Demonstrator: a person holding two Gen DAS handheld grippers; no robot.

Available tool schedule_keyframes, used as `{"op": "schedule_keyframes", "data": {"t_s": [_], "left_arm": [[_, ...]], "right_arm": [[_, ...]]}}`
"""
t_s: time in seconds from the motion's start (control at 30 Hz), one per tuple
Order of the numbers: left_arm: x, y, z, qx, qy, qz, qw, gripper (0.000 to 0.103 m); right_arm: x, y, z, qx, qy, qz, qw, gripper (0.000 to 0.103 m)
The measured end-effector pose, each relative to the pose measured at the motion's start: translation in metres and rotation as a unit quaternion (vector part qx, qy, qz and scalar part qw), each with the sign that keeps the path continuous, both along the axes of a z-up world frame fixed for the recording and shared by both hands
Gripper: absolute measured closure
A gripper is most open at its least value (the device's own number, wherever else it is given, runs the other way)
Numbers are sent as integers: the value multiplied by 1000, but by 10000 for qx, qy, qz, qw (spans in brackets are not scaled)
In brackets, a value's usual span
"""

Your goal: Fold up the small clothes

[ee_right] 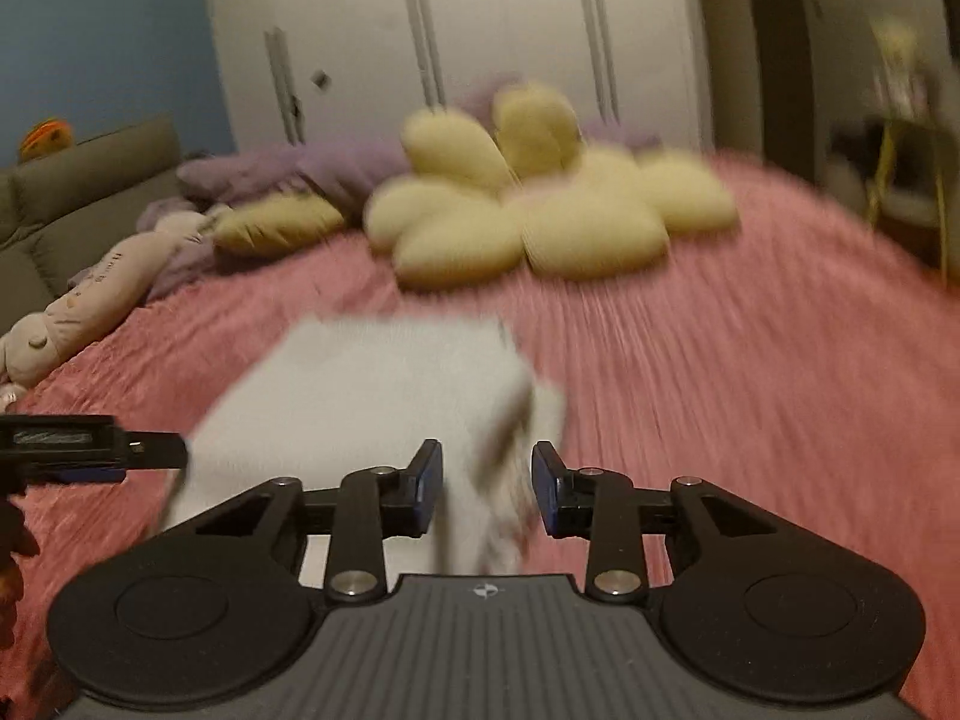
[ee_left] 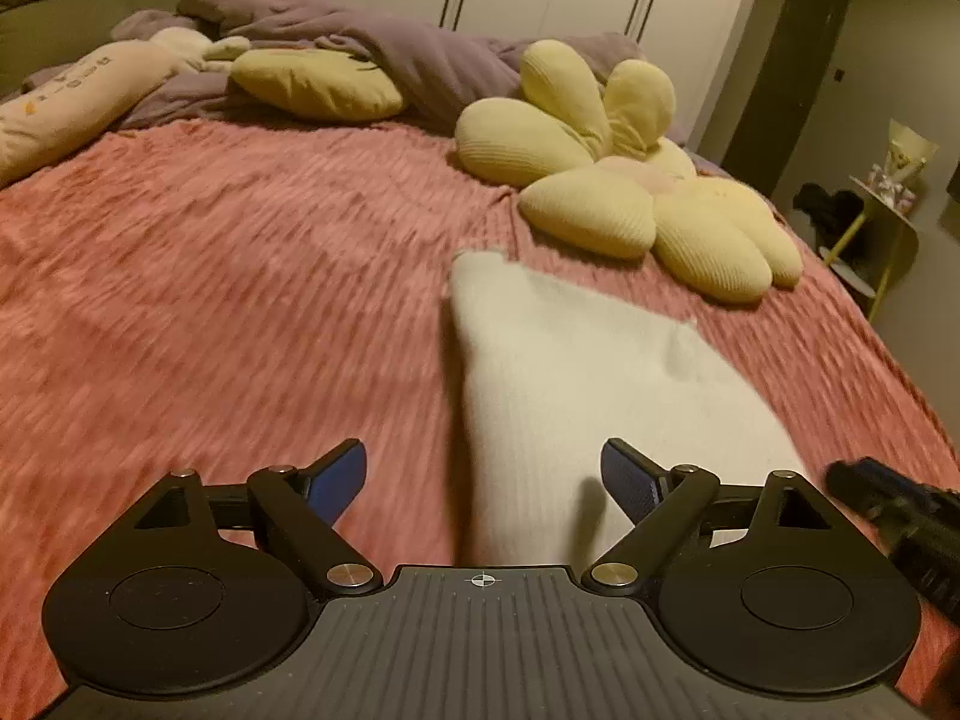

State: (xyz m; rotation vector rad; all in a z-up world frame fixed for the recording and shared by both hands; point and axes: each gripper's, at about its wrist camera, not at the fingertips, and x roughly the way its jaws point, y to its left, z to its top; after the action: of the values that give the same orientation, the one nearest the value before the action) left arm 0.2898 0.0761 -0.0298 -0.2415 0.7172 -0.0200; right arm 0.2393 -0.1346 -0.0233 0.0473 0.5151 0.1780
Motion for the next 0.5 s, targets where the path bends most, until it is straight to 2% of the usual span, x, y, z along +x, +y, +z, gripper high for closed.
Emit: {"op": "schedule_keyframes", "data": {"t_s": [0.03, 0.1, 0.13, 0.17, 0.27, 0.37, 0.43, 0.5], "left_arm": [[6, -4, -3, 84, 43, -6, 10000, 10], [17, -15, -13, 653, 325, 148, 9972, 7], [19, -18, -19, 790, 372, 99, 9961, 7], [19, -19, -24, 856, 347, 55, 9957, 6], [18, -22, -32, 944, 222, -137, 9952, 3], [15, -24, -37, 1024, 99, -246, 9944, 2], [13, -22, -26, 1016, 17, -330, 9943, 3], [14, -20, -13, 997, -114, -269, 9946, 3]], "right_arm": [[6, 7, 2, -134, -67, 147, 9998, 72], [17, 24, -1, -342, -101, 465, 9983, 73], [21, 30, -4, -504, -86, 566, 9971, 79], [26, 36, -10, -660, -61, 651, 9957, 82], [32, 37, -36, -972, 185, 622, 9932, 83], [33, 35, -61, -1418, -5, 610, 9880, 83], [36, 35, -54, -1419, 90, 650, 9877, 83], [37, 31, -38, -1195, 194, 620, 9907, 84]]}}
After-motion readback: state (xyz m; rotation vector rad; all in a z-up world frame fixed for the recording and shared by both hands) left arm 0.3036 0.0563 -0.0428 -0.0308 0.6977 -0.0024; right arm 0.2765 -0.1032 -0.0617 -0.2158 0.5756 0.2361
